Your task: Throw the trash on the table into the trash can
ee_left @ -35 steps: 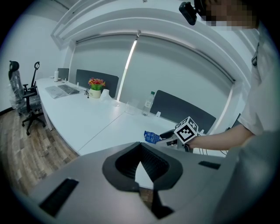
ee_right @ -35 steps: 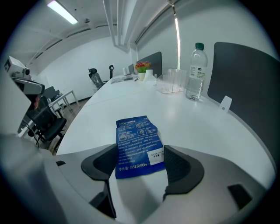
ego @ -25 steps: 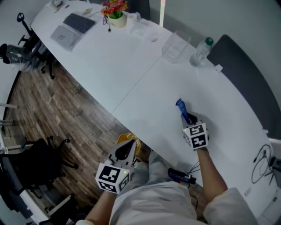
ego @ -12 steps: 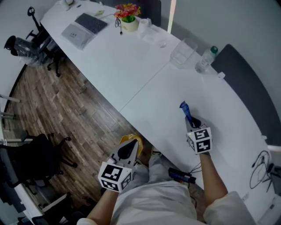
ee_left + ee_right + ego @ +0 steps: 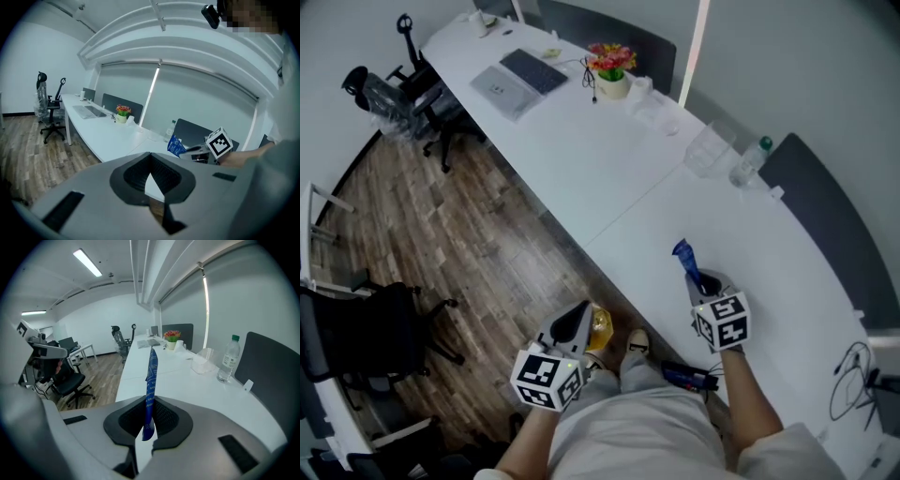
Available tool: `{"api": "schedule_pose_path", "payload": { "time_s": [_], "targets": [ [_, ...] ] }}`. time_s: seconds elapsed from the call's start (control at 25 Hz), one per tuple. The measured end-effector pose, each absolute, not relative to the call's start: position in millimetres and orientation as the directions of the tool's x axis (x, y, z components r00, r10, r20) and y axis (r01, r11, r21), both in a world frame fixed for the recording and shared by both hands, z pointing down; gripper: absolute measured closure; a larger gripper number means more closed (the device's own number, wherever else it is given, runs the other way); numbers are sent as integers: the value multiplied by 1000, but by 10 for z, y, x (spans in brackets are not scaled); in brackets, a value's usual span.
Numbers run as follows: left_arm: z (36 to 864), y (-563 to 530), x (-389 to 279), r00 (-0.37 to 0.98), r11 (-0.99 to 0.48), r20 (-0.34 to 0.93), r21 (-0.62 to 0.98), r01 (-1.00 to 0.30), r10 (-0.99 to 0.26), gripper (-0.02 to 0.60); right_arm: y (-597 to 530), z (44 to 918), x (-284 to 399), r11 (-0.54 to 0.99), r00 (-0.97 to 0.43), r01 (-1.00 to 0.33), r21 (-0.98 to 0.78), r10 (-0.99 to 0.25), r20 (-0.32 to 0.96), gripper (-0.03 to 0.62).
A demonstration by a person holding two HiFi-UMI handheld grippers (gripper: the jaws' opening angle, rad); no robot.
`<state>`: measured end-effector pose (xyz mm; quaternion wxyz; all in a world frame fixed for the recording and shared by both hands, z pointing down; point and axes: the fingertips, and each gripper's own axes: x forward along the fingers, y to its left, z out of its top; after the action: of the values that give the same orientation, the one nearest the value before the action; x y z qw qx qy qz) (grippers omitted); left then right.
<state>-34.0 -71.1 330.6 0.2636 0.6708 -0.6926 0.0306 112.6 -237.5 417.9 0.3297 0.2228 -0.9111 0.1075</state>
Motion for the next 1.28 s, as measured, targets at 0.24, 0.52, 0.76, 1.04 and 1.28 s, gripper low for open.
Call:
{"api": "schedule_pose_path", "payload": {
  "time_s": [0.24,0.52,0.76,1.04,1.28],
  "targets": [
    [3144,-441,-501,-29,147,367,299,-943,-930,580,-1950,3880,818,920,-731,-387,-60,-267,628,553],
    [3026,-76,-685,-108,213,347,280,-936,-932,580,-1565,3718,486,949,-770,-304,-77,-198,606,553],
    [2996,409,-833,-185,287,346,271,-919,-920,581,-1183,3706,163,972,-790,-222,-81,-130,600,553],
    [3010,994,-1000,-271,375,360,261,-890,-893,580,-695,3689,-192,989,-803,-122,-89,-46,594,553],
    [3091,1354,-1105,-313,423,374,261,-868,-873,580,-344,3736,-379,993,-803,-58,-106,17,596,553]
  ]
}}
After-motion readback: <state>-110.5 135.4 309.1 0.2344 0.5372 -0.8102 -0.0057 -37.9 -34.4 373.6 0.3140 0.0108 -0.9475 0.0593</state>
